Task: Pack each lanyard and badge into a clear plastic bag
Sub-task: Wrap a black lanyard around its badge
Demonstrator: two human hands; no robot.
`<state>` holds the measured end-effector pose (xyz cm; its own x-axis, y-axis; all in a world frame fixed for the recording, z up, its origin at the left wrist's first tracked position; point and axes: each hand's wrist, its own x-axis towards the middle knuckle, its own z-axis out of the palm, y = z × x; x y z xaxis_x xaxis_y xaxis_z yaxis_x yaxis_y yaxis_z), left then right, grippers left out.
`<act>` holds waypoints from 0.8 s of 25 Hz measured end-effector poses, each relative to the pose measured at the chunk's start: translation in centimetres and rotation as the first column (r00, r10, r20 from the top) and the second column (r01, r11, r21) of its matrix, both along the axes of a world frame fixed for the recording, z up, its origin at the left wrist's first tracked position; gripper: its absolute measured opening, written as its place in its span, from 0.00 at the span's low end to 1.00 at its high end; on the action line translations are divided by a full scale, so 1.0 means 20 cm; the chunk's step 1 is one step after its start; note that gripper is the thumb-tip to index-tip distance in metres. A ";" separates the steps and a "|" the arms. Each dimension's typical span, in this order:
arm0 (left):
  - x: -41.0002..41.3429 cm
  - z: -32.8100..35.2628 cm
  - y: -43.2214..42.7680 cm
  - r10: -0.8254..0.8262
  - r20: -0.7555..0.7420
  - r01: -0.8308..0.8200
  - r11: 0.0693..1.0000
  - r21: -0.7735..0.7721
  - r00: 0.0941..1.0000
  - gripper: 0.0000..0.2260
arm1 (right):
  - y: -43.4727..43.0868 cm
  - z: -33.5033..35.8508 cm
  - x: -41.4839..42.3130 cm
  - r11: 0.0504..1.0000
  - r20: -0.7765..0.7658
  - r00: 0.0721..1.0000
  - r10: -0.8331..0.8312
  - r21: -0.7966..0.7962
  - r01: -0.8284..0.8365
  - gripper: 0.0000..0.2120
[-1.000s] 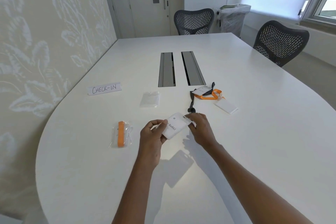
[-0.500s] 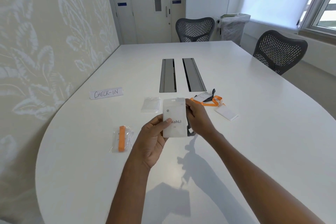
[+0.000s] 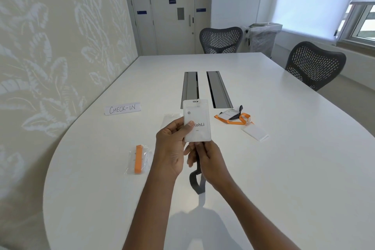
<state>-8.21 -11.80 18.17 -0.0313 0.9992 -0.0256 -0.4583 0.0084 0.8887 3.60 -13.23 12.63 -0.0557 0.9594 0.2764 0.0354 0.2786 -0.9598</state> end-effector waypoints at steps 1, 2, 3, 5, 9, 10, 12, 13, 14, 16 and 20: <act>0.01 -0.01 0.00 0.005 0.001 -0.005 1.000 -0.019 1.000 0.08 | -0.01 0.00 0.00 1.000 0.056 0.998 -0.018 -0.020 0.019 0.13; 0.02 -0.01 0.00 0.014 0.005 -0.014 0.999 -0.037 1.000 0.07 | -0.01 0.00 0.01 0.998 0.139 0.990 -0.039 -0.035 0.044 0.13; 0.03 -0.02 -0.01 0.024 0.012 -0.024 0.998 -0.051 1.000 0.07 | -0.01 0.00 0.03 0.997 0.212 0.976 -0.042 -0.057 0.055 0.13; 0.04 -0.03 -0.02 0.034 0.035 -0.032 0.997 -0.065 0.999 0.08 | -0.01 0.03 0.07 0.991 0.234 0.972 0.018 -0.131 0.014 0.14; 0.04 -0.02 -0.01 0.037 0.005 -0.036 0.997 -0.073 0.999 0.09 | -0.05 0.08 0.11 0.955 -0.055 0.985 0.162 -0.241 -0.171 0.14; 0.04 -0.01 0.00 0.050 -0.018 -0.051 0.997 -0.063 0.999 0.08 | -0.06 0.09 0.10 0.952 -0.096 0.982 0.161 -0.249 -0.180 0.15; 0.05 -0.01 0.01 0.104 -0.050 -0.106 0.994 -0.034 0.993 0.07 | -0.09 0.10 0.08 0.952 -0.125 0.984 0.129 -0.262 -0.158 0.14; 0.05 -0.02 0.02 0.138 -0.066 -0.140 0.990 -0.022 0.988 0.07 | -0.10 0.10 0.07 0.953 -0.128 0.986 0.104 -0.270 -0.136 0.14; 0.06 -0.03 0.02 0.168 -0.080 -0.169 0.985 -0.013 0.983 0.08 | -0.12 0.10 0.07 0.953 -0.128 0.989 0.080 -0.280 -0.113 0.15; 0.08 -0.06 0.02 0.211 -0.112 -0.212 0.977 0.003 0.971 0.10 | -0.14 0.10 0.07 0.950 -0.123 0.992 0.036 -0.303 -0.073 0.15; 0.10 -0.13 0.00 0.277 -0.239 -0.257 0.960 0.112 0.931 0.11 | -0.15 0.09 0.08 0.921 -0.146 0.989 -0.024 -0.388 -0.034 0.17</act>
<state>-6.18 -11.82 15.63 -0.2928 0.9515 0.0943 -0.1971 -0.1565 0.9678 5.15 -16.27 14.44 -0.0483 0.9925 -0.1122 -0.1127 -0.1171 -0.9867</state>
